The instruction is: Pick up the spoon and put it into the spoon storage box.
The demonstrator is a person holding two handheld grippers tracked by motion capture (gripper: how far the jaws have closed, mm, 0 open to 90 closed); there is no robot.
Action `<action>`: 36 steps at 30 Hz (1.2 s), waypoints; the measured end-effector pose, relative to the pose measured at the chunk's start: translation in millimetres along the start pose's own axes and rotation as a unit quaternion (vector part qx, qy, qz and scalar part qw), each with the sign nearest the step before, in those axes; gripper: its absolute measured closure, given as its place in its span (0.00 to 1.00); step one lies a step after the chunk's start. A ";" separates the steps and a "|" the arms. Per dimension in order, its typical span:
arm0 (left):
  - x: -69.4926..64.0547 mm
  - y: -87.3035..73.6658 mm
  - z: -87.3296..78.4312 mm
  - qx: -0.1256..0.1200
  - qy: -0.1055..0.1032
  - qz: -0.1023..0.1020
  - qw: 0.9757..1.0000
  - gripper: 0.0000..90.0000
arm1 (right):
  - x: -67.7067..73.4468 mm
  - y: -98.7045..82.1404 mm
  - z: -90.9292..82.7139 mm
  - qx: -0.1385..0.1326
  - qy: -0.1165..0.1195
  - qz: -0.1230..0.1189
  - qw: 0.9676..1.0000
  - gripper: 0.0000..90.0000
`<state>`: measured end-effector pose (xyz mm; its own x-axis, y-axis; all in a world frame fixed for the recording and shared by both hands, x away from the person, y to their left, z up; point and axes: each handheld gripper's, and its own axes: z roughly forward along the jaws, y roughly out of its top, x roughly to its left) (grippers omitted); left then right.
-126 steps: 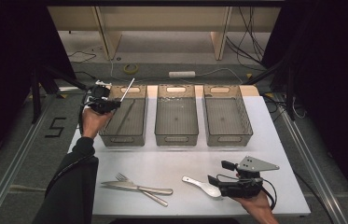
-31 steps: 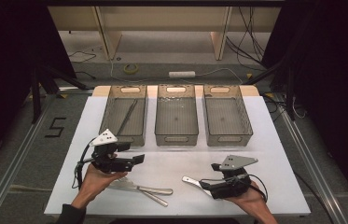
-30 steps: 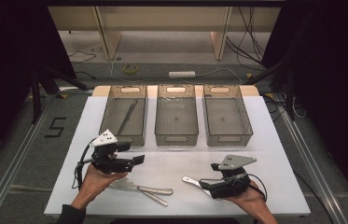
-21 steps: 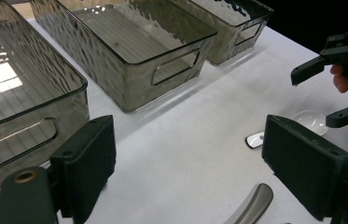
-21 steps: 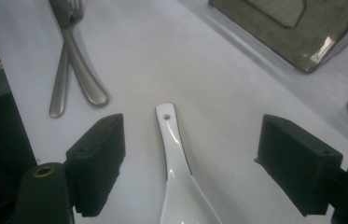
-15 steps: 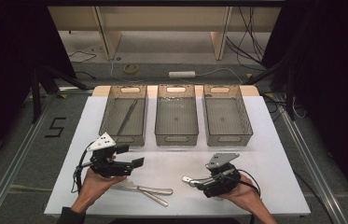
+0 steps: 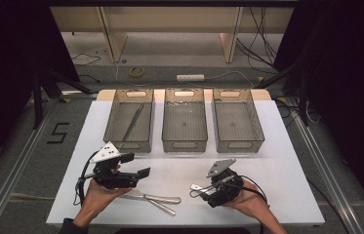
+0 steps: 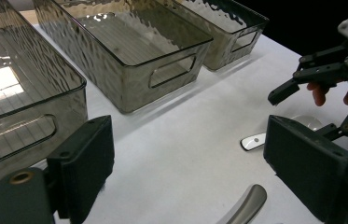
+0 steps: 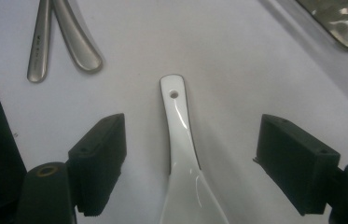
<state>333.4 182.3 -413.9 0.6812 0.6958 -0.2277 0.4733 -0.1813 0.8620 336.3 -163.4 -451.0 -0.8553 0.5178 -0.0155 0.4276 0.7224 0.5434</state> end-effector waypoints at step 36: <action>-2.9 -6.0 -3.8 -0.013 0.008 0.012 1.000 0.18 | -3.3 12.6 23.1 0.092 0.015 -0.024 0.995 0.73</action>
<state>326.5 184.0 -416.7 0.6836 0.7021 -0.1992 0.4415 -0.1805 0.8789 351.2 -145.4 -463.5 -0.8835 0.4682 -0.0119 0.4291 0.8193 0.3803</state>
